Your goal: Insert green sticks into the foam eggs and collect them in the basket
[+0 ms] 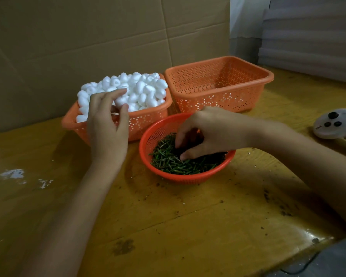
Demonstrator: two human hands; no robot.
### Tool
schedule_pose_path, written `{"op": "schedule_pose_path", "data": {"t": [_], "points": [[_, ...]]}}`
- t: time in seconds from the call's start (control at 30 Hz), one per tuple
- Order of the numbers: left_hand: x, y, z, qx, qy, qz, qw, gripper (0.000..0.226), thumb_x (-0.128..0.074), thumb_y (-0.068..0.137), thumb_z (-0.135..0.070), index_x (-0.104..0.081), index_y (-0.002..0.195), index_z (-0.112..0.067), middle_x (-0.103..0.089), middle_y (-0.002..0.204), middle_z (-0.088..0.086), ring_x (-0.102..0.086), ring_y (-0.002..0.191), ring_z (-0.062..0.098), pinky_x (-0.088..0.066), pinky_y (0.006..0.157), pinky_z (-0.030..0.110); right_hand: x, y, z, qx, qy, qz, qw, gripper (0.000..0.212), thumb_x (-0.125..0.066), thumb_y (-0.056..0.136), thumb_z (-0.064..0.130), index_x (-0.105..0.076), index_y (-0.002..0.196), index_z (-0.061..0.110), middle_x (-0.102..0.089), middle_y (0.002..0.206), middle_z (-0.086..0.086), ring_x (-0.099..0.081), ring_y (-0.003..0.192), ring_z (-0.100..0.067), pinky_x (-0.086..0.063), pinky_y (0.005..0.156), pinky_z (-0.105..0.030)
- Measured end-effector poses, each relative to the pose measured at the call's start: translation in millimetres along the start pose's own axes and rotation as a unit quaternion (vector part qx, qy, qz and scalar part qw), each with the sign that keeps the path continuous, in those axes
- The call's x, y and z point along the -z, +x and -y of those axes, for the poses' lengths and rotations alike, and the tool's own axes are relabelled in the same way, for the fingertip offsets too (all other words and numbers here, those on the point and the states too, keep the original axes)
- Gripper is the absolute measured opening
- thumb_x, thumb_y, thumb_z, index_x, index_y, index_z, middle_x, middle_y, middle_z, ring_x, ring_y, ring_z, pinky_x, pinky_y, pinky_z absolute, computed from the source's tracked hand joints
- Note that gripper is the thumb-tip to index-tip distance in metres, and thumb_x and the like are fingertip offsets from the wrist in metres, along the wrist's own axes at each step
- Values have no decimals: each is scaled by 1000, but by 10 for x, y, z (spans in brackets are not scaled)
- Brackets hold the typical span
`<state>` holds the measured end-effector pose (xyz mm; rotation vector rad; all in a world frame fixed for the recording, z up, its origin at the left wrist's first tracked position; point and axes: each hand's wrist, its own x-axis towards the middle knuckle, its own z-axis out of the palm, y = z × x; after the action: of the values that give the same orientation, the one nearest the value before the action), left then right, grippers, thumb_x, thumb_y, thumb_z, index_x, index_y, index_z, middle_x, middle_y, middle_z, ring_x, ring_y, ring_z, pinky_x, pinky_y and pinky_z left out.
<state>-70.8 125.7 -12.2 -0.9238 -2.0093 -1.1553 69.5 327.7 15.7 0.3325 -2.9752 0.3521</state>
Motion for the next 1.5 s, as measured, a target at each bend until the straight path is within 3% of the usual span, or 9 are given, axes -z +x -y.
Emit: {"op": "schedule_pose_path", "data": {"t": [0.07, 0.2, 0.33, 0.5, 0.6, 0.87, 1.17, 1.37, 1.5], "points": [[-6, -37, -47, -39, 0, -25, 999, 29, -61, 103, -7, -65, 131, -8, -56, 122, 1, -56, 97, 5, -43, 88, 9, 5, 7, -8, 0, 14, 0, 1000, 25, -79, 85, 50, -78, 106, 38, -75, 102, 23, -66, 95, 2, -52, 91, -28], [-59, -105, -172, -92, -51, -19, 994, 29, -69, 98, -9, -62, 125, -6, -62, 119, -1, -62, 101, 10, -55, 90, 29, -8, 17, -12, -2, 36, 0, 999, 16, -82, 85, 40, -80, 101, 39, -75, 98, 23, -66, 91, 3, -51, 88, -24], [-86, -144, -262, -127, -77, 7, 989, 28, -75, 96, -12, -64, 121, -7, -66, 118, -6, -67, 96, 13, -56, 80, 29, -15, 16, -8, -4, 52, -4, 999, 16, -84, 84, 32, -81, 99, 36, -76, 90, 21, -66, 86, 5, -48, 77, -13], [-72, -137, -235, -135, -84, 44, 986, 28, -76, 95, -11, -63, 120, -8, -69, 117, -2, -71, 97, 14, -60, 76, 34, -22, 18, 0, 0, 50, -26, 998, 14, -82, 85, 30, -81, 99, 33, -77, 93, 20, -67, 88, 3, -48, 83, -16], [-79, -130, -226, -157, -87, 64, 982, 21, -77, 93, -6, -69, 112, -7, -69, 110, 2, -72, 94, 14, -60, 75, 31, -38, 38, -17, -3, 43, -42, 998, 12, -80, 88, 28, -80, 100, 30, -74, 91, 22, -62, 86, 5, -42, 80, -8], [-96, -158, -263, -66, -157, 100, 980, 24, -80, 90, -4, -75, 112, -11, -74, 104, -1, -72, 92, 13, -58, 77, 25, -35, 60, -41, -21, 77, -91, 993, 7, -66, 101, 23, -68, 103, 17, -77, 88, 14, -65, 87, 4, -44, 82, -14], [-106, -192, -311, 41, -260, 140, 955, 24, -79, 89, 3, -74, 107, -13, -78, 108, 3, -76, 98, 18, -60, 83, 26, -57, 55, -90, -38, 189, -180, 965, 9, -57, 105, 12, -55, 106, 4, -74, 88, -2, -68, 72, -16, -56, 71, -34], [-111, -185, -297, 37, -273, 164, 947, 24, -78, 87, 10, -73, 105, -7, -77, 110, 6, -75, 107, 17, -60, 88, 27, -80, 71, -111, -47, 202, -180, 962, 7, -59, 102, 7, -54, 105, 4, -73, 86, -4, -70, 67, -17, -57, 66, -33], [-121, -191, -294, 33, -276, 159, 947, 22, -76, 86, 13, -72, 103, -1, -76, 108, 10, -74, 107, 19, -61, 92, 31, -99, 82, -112, -42, 148, -163, 975, 8, -66, 97, 8, -61, 103, 11, -73, 87, 3, -66, 70, -3, -51, 71, -24]]}}
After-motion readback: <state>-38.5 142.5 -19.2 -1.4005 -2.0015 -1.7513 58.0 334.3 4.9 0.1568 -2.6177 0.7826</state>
